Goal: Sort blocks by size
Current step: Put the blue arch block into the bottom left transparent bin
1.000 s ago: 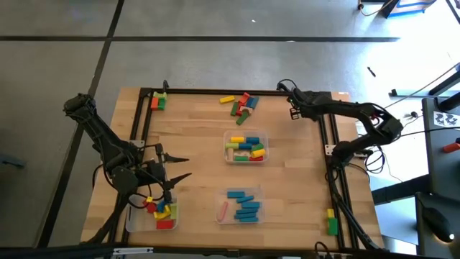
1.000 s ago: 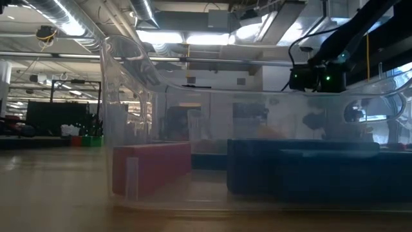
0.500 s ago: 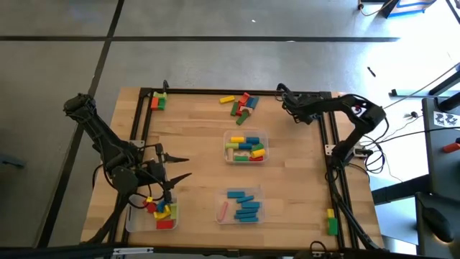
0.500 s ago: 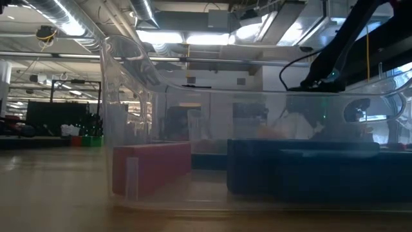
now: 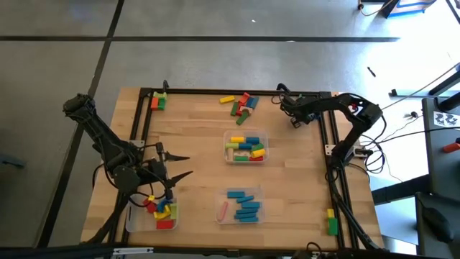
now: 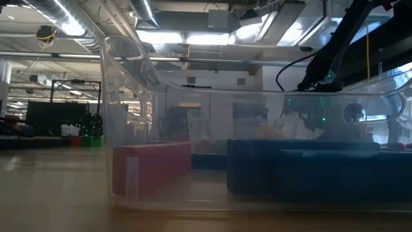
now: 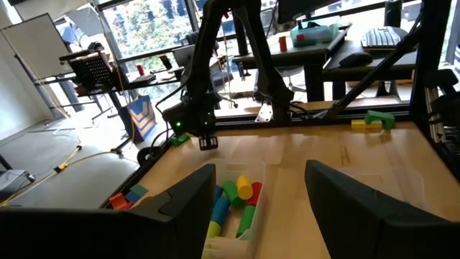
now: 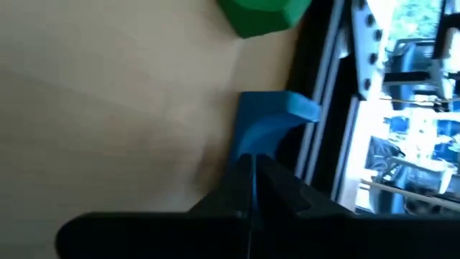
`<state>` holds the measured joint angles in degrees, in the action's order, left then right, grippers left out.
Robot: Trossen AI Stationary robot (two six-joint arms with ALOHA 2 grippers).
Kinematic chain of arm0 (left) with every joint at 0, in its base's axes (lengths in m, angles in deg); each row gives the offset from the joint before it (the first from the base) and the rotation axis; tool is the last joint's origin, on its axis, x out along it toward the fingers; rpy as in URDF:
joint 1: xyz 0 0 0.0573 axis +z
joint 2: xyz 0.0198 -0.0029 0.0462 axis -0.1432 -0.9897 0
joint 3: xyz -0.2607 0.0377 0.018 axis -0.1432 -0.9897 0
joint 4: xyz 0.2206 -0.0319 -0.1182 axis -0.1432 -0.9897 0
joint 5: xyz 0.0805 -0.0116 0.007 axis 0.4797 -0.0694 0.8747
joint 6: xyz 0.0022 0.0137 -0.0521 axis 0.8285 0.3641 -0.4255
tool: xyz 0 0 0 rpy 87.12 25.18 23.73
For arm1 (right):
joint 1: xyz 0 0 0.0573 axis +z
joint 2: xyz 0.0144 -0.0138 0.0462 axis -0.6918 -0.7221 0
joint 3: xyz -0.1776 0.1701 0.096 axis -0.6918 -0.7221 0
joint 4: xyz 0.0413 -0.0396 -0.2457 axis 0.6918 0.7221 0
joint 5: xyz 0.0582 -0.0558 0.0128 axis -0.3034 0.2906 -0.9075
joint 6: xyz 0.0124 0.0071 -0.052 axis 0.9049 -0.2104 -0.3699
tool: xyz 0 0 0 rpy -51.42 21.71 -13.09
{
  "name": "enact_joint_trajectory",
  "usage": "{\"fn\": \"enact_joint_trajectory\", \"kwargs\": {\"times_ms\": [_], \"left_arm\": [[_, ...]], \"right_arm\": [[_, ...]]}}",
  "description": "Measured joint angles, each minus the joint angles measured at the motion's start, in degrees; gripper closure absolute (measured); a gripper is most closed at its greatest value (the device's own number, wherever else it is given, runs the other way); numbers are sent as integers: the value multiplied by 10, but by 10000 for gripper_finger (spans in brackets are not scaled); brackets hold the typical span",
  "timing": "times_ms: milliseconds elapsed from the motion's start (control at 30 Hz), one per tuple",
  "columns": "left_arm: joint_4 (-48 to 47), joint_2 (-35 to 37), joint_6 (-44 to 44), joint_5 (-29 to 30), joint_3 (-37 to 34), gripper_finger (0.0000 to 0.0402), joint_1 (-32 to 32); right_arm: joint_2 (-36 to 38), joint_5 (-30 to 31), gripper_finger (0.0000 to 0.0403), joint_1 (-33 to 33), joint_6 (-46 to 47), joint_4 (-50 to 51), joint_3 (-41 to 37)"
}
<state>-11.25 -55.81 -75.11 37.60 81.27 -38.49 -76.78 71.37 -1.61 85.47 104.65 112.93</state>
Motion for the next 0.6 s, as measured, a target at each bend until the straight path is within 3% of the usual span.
{"fn": "enact_joint_trajectory", "kwargs": {"times_ms": [333,600], "left_arm": [[-5,0,-6,0,0,192,0],[-6,0,-9,0,0,192,0]], "right_arm": [[0,-81,381,0,-37,2,1],[28,-80,381,9,1,22,3]]}}
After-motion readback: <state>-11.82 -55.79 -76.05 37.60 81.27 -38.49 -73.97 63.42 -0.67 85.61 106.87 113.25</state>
